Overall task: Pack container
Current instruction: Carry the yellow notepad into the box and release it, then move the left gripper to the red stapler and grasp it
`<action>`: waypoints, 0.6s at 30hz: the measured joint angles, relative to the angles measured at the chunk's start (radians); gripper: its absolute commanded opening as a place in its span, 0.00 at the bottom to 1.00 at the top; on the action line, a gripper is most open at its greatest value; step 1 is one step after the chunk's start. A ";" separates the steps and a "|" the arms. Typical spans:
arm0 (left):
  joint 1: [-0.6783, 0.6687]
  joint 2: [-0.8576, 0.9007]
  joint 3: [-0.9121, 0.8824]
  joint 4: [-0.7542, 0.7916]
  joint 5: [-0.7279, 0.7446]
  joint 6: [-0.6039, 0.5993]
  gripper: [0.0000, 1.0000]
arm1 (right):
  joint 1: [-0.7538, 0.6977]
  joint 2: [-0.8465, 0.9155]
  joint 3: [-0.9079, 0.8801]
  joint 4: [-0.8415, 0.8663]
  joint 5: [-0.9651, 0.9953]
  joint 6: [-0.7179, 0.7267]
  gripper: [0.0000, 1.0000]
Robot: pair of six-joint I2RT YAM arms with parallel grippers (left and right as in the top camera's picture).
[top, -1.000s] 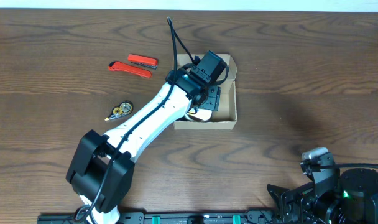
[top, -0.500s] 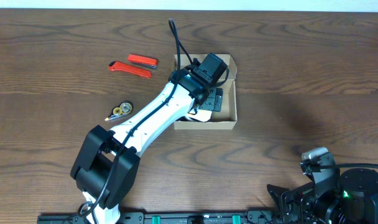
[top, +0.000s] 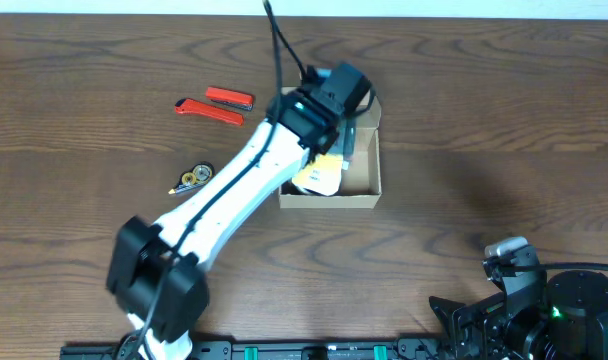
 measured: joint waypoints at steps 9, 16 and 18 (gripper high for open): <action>0.185 -0.143 0.054 0.003 -0.076 -0.044 0.95 | 0.000 0.000 0.000 0.000 0.000 0.000 0.99; 0.368 -0.077 0.053 -0.071 -0.078 -0.051 0.95 | 0.000 0.000 0.000 0.000 0.000 0.000 0.99; 0.400 -0.060 0.053 -0.079 -0.078 -0.048 0.95 | 0.000 0.000 0.000 0.000 0.000 0.000 0.99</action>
